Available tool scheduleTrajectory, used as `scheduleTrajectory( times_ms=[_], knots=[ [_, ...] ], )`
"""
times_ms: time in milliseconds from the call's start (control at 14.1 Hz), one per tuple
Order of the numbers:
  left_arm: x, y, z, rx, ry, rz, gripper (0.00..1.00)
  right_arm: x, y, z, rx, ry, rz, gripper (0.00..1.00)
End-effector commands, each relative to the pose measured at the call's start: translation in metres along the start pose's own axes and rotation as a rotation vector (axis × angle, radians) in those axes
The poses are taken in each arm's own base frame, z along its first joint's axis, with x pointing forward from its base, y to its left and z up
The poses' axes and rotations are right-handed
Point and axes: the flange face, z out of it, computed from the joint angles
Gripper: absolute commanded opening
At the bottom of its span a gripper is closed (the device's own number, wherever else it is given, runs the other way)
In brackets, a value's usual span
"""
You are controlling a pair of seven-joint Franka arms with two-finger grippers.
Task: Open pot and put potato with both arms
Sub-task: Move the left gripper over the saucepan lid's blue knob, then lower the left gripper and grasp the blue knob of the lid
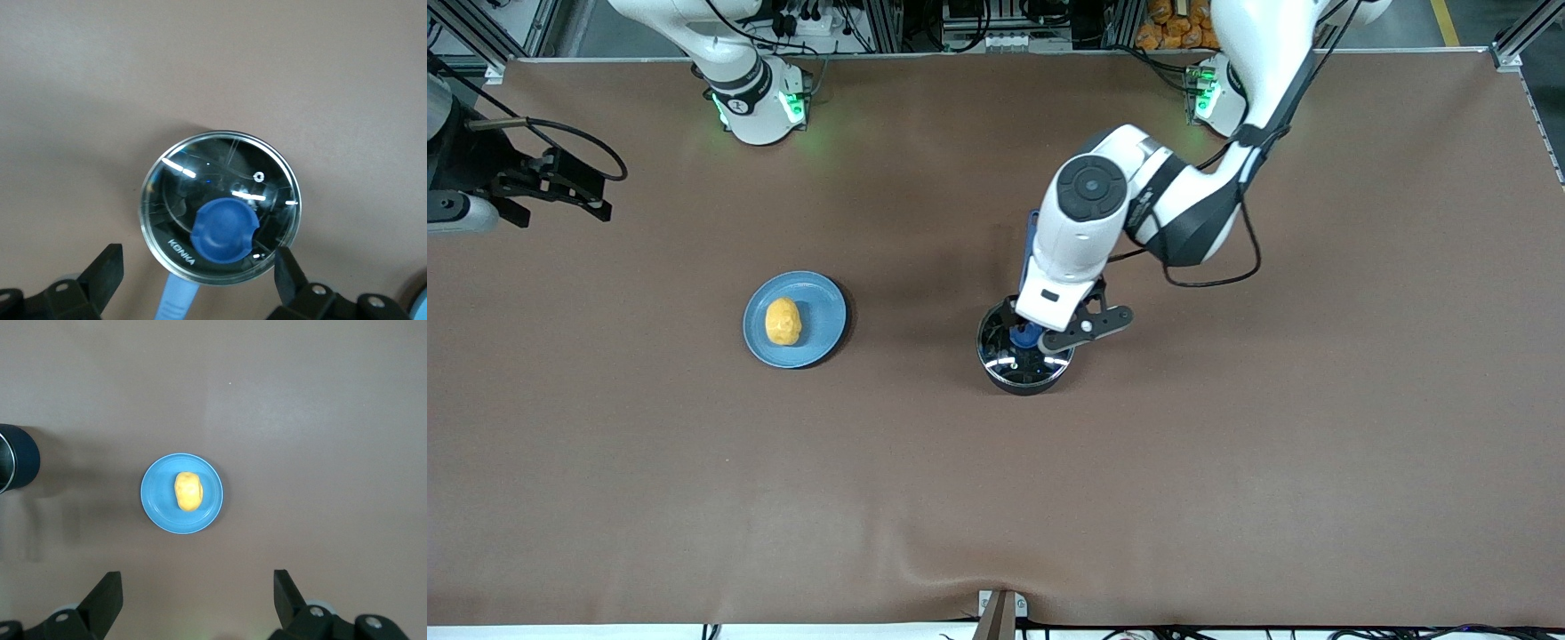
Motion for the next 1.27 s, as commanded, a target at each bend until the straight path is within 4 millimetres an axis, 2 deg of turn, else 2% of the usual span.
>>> scheduleTrajectory(
  times_ms=[0, 71, 283, 566, 920, 1204],
  knots=[
    [0.008, 0.011, 0.012, -0.012, 0.030, -0.012, 1.00, 0.001, 0.003, -0.003, 0.016, -0.004, -0.008, 1.00],
    [0.000, 0.017, 0.018, -0.015, 0.030, 0.001, 1.00, 0.001, 0.004, -0.004, 0.016, -0.004, -0.007, 1.00],
    [0.004, 0.019, 0.044, -0.010, 0.052, 0.017, 1.00, 0.001, 0.005, -0.003, 0.017, -0.005, -0.007, 1.00],
    [-0.004, 0.023, 0.065, 0.003, 0.041, 0.033, 1.00, 0.001, 0.004, -0.004, 0.016, -0.004, -0.007, 1.00],
    [-0.011, 0.024, 0.078, 0.022, 0.039, 0.051, 1.00, 0.001, 0.005, -0.003, 0.017, -0.005, -0.007, 1.00],
    [-0.012, 0.024, 0.081, 0.026, 0.038, 0.054, 1.00, 0.001, 0.004, -0.004, 0.016, -0.004, -0.007, 1.00]
  ],
)
